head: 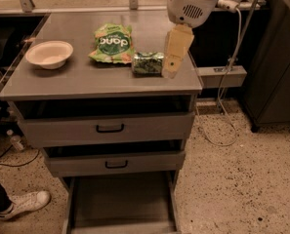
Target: Place green can into bottom drawer
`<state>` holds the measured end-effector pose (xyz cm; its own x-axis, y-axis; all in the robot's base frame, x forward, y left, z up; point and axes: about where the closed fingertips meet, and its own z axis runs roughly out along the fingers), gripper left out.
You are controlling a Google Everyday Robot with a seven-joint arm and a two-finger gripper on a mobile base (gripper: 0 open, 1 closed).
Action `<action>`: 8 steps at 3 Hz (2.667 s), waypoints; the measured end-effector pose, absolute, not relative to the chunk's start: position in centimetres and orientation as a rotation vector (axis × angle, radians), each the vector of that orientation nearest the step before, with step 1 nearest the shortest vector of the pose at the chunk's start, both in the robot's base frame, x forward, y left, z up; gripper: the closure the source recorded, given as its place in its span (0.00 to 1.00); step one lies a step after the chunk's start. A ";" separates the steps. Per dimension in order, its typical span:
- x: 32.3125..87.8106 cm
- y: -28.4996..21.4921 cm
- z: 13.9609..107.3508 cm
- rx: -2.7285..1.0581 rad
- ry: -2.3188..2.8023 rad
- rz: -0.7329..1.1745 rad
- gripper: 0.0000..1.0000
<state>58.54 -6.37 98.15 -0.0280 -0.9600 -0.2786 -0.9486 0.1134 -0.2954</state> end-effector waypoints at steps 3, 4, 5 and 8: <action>68.6 -2.9 95.6 -1.895 2.000 -0.177 0.00; 69.7 -3.4 94.6 -1.887 2.008 -0.186 0.00; 71.4 -4.6 93.0 -1.863 2.049 -0.194 0.00; 74.0 -6.4 87.4 -1.849 2.184 -0.141 0.00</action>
Offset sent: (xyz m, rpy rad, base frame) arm 0.1123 0.0408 -0.0209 -0.1212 -0.0463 -0.0048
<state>74.02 -6.38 87.42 -0.1446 -0.9787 -0.1458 -0.9517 0.1779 -0.2501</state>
